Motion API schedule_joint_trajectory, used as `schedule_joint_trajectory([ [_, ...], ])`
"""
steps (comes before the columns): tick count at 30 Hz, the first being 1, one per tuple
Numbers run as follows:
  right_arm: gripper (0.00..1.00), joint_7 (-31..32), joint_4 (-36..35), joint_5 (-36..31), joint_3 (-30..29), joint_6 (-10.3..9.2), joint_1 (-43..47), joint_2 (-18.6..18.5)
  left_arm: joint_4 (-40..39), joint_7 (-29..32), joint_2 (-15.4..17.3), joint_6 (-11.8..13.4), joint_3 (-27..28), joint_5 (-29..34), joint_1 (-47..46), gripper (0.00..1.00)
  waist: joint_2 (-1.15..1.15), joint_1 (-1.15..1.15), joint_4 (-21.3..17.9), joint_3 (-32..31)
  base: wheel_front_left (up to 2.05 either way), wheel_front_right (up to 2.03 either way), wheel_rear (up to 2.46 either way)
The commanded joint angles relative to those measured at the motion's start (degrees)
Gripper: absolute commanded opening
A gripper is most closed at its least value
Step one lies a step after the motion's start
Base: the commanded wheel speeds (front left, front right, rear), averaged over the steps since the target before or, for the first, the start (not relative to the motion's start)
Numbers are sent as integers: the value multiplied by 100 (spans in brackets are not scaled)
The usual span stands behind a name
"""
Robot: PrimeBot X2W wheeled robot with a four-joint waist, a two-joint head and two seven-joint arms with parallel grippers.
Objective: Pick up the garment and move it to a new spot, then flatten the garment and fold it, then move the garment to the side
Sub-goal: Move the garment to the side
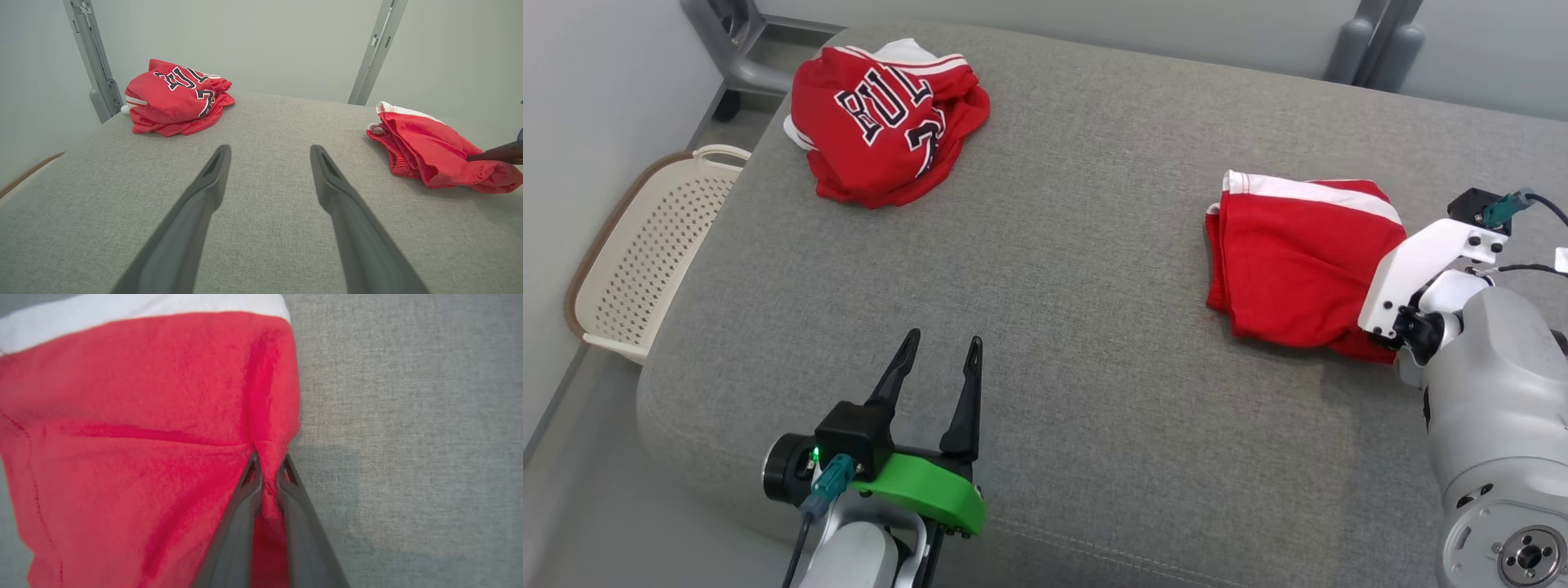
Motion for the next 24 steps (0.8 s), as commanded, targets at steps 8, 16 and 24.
schedule_joint_trajectory([
  [8, 0, -12, 46, -212, 475, -10, 152, -334, -40, -15, 73, 28, 31, 24, -33, 100, 0, 0, -642, -95, 0, 0, 0],
  [16, 0, -117, -54, -236, 827, -9, 261, -769, -120, -14, 157, 71, 56, 46, -159, 100, 0, 0, -1065, 105, 0, 0, 0],
  [24, 0, -509, -240, -255, 1110, -10, 449, -1232, -199, -14, 178, 107, 9, 120, -298, 100, 0, 0, -1218, 361, 0, 0, 0],
])
